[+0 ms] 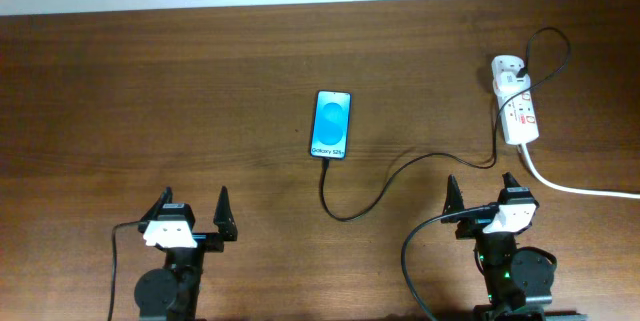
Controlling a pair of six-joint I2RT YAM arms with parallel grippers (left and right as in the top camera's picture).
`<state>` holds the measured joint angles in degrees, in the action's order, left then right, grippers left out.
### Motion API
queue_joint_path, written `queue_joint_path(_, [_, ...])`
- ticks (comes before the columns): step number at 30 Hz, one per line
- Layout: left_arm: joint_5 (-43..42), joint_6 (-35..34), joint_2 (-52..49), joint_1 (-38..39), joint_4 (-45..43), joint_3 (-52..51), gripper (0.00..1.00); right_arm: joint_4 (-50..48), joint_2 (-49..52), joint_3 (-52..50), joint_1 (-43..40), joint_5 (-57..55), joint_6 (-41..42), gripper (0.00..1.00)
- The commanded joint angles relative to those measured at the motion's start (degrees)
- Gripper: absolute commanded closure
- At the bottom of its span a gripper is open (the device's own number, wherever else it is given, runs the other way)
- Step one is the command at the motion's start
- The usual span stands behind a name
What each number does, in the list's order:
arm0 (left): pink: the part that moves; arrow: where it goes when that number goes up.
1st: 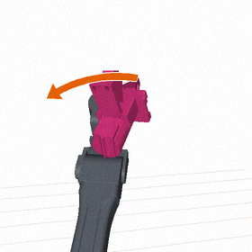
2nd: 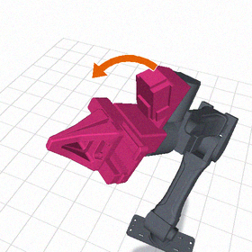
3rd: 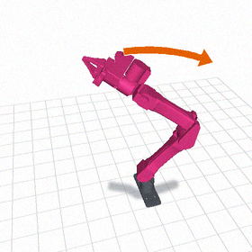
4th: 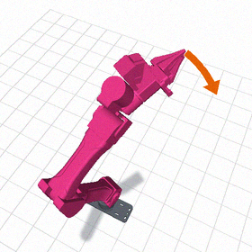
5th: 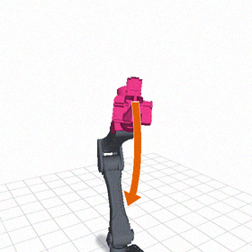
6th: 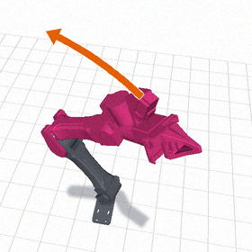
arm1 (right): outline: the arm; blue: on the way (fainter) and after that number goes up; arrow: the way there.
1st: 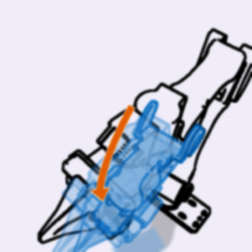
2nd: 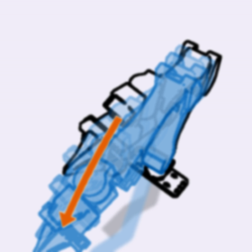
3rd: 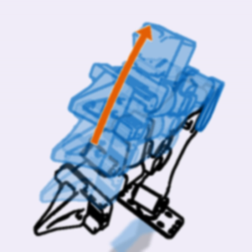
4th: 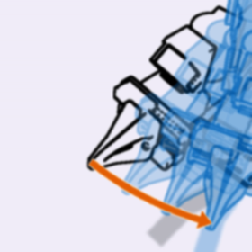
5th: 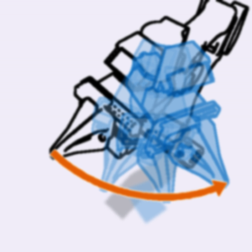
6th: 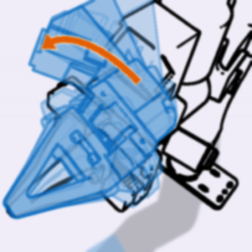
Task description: Plug charger to phone and switch on socket
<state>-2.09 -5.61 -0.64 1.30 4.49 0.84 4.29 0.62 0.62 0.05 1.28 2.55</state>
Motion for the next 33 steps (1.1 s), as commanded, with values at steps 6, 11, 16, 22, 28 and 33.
queue_joint_path(6, [1.3, 5.0, 0.3, -0.3, 0.2, -0.3, 0.01, 0.3, -0.4, -0.3, 0.2, -0.5, -0.4, 0.02])
queue_joint_path(11, [1.3, 5.0, 0.3, -0.3, 0.2, -0.3, 0.01, 0.3, -0.4, -0.3, 0.2, -0.5, -0.4, 0.02])
queue_joint_path(16, [1.3, 5.0, 0.3, -0.3, 0.2, -0.3, 0.01, 0.3, -0.4, -0.3, 0.2, -0.5, -0.4, 0.02])
queue_joint_path(22, [1.3, 5.0, 0.3, -0.3, 0.2, -0.3, 0.01, 0.3, -0.4, -0.3, 0.3, -0.5, -0.4, 0.02])
queue_joint_path(28, [1.3, 5.0, 0.3, -0.3, 0.2, -0.3, 0.01, 0.3, -0.4, -0.3, 0.3, -0.5, -0.4, 0.02])
queue_joint_path(33, [1.3, 5.0, 0.3, -0.3, 0.2, -0.3, 0.01, 0.3, -0.4, -0.3, 0.3, -0.5, -0.4, 0.02])
